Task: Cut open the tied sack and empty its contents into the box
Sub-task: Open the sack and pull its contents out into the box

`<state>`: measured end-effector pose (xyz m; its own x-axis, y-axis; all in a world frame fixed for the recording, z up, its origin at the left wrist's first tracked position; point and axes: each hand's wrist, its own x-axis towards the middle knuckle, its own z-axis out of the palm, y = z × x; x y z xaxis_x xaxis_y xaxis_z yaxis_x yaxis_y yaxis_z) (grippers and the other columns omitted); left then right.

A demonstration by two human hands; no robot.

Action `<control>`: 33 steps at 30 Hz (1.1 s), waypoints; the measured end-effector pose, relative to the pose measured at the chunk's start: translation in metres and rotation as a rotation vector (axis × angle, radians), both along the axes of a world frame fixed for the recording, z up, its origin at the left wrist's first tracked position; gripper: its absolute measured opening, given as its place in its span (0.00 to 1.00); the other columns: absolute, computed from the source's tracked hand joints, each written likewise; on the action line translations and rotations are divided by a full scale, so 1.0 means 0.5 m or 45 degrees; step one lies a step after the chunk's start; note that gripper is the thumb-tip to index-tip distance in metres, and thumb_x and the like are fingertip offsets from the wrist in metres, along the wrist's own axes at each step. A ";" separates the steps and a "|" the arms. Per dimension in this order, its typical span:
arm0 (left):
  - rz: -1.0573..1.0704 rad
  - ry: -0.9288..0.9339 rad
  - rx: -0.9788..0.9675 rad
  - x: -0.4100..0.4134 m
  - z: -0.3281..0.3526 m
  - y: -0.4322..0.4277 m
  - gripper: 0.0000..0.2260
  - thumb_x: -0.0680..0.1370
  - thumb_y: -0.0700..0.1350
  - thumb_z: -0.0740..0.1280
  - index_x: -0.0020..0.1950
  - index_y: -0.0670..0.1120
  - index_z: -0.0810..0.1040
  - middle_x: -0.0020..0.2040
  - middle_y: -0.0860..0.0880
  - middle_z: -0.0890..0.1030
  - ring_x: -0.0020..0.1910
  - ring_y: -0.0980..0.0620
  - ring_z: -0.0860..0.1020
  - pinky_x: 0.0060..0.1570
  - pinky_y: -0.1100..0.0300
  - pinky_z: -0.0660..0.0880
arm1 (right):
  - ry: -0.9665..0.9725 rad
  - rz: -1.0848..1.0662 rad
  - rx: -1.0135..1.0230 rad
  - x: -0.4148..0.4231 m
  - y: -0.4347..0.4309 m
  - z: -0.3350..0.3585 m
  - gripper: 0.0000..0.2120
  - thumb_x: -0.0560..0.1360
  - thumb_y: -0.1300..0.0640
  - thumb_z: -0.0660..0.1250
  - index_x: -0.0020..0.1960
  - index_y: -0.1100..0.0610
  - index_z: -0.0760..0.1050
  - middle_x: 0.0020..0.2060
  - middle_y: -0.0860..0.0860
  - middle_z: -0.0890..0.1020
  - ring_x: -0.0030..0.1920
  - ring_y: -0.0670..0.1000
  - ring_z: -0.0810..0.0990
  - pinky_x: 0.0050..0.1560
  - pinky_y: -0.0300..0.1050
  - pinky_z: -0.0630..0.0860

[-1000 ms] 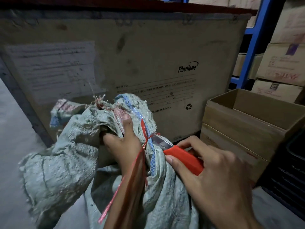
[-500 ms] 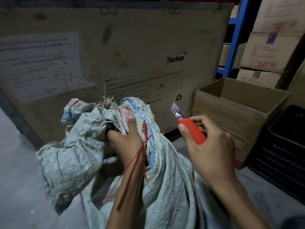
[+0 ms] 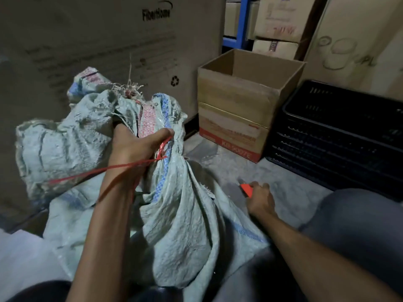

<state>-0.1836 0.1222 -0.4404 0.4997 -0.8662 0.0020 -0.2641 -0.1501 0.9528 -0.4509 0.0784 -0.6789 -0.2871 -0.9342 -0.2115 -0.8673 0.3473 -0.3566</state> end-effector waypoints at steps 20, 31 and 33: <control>-0.502 0.283 0.222 -0.018 -0.023 0.003 0.17 0.76 0.27 0.70 0.52 0.49 0.74 0.30 0.50 0.84 0.37 0.44 0.83 0.35 0.55 0.80 | -1.988 0.257 0.143 0.211 -0.104 0.419 0.34 0.77 0.30 0.54 0.60 0.56 0.83 0.52 0.57 0.88 0.54 0.56 0.86 0.61 0.53 0.78; -0.054 0.015 -0.137 -0.002 0.019 0.038 0.28 0.66 0.58 0.80 0.58 0.62 0.67 0.57 0.57 0.79 0.55 0.54 0.80 0.51 0.55 0.79 | -1.937 -0.129 -0.401 0.279 -0.187 0.526 0.19 0.64 0.54 0.79 0.54 0.54 0.83 0.51 0.55 0.88 0.53 0.60 0.86 0.60 0.64 0.80; -0.003 -0.134 -0.155 0.006 0.026 0.048 0.31 0.66 0.65 0.77 0.63 0.60 0.67 0.61 0.55 0.77 0.59 0.51 0.77 0.57 0.50 0.77 | -1.896 -0.128 -0.532 0.289 -0.169 0.525 0.23 0.62 0.47 0.78 0.55 0.53 0.82 0.50 0.53 0.88 0.51 0.59 0.86 0.60 0.63 0.80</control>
<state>-0.1804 0.1465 -0.4274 0.4892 -0.8575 0.1596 -0.3637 -0.0342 0.9309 -0.3062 -0.0059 -0.4164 -0.1244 -0.9880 -0.0912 0.3675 0.0395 -0.9292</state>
